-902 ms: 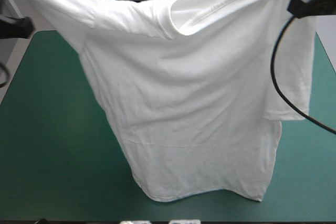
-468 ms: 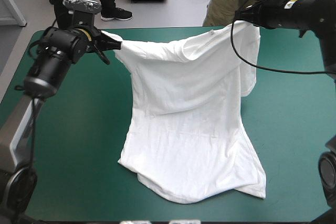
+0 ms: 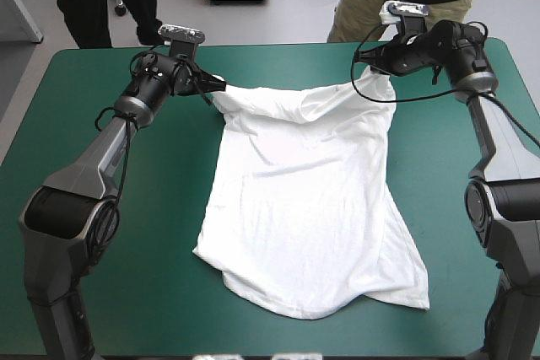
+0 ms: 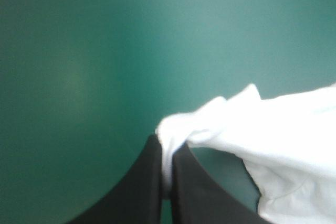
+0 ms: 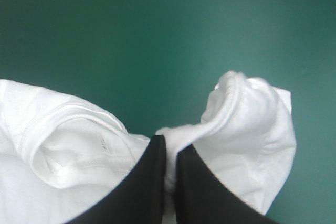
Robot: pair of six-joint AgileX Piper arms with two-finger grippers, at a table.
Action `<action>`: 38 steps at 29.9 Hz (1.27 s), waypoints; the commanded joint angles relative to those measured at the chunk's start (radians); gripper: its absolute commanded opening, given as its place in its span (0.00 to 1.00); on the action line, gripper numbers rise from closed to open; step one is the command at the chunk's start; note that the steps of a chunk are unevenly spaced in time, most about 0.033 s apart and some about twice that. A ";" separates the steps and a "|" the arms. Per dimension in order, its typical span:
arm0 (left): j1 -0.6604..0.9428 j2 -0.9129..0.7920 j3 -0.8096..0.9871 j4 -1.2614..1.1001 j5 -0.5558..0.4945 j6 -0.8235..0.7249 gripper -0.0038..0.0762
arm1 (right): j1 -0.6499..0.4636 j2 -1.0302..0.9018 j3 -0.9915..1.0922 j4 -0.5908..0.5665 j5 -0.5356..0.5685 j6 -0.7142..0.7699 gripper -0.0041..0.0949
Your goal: Fold the cloth
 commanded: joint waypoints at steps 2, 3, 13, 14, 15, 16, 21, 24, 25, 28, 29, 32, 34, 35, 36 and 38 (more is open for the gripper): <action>0.000 -0.016 -0.038 0.014 -0.077 -0.013 0.04 | -0.005 -0.006 -0.023 -0.013 -0.041 0.010 0.03; 0.000 -0.008 -0.038 0.014 -0.087 -0.013 0.04 | -0.005 0.003 -0.026 -0.013 -0.041 0.012 0.03; -0.008 -0.001 -0.055 0.001 -0.057 -0.011 0.67 | -0.012 0.016 -0.028 0.065 -0.021 0.014 0.62; -0.008 -0.018 -0.063 0.001 -0.033 -0.011 0.75 | -0.020 0.016 -0.028 0.091 -0.002 0.011 0.65; -0.008 -0.037 -0.073 0.001 -0.009 -0.011 0.79 | -0.031 0.009 -0.028 0.109 0.024 0.011 0.66; -0.006 -0.061 -0.078 0.004 0.005 -0.007 0.81 | -0.042 0.005 -0.028 0.109 0.059 0.015 0.65; 0.010 -0.203 -0.080 0.003 0.054 0.043 0.79 | -0.119 -0.046 -0.028 0.149 0.191 -0.002 0.61; 0.010 -0.297 -0.080 0.003 0.092 0.070 0.78 | -0.176 -0.099 -0.028 0.191 0.207 -0.018 0.55; 0.010 -0.330 -0.080 0.003 0.104 0.078 0.78 | -0.189 -0.123 -0.028 0.197 0.216 -0.023 0.53; 0.010 -0.425 -0.057 0.001 0.126 0.078 0.77 | -0.224 -0.195 -0.023 0.204 0.251 -0.034 0.51; 0.010 -0.454 -0.045 0.001 0.143 0.078 0.77 | -0.227 -0.227 -0.019 0.206 0.266 -0.037 0.51; 0.010 -0.546 0.014 0.001 0.189 0.078 0.77 | -0.223 -0.306 -0.003 0.208 0.291 -0.039 0.51; 0.010 -0.614 0.074 0.001 0.186 0.078 0.77 | -0.217 -0.364 0.029 0.219 0.287 -0.049 0.51; 0.010 -0.654 0.110 0.001 0.180 0.078 0.77 | -0.214 -0.397 0.048 0.216 0.291 -0.052 0.51; 0.010 -0.695 0.147 0.001 0.175 0.071 0.77 | -0.214 -0.430 0.066 0.216 0.299 -0.054 0.51; 0.008 -0.772 0.213 0.001 0.172 0.074 0.77 | -0.214 -0.501 0.122 0.216 0.309 -0.054 0.51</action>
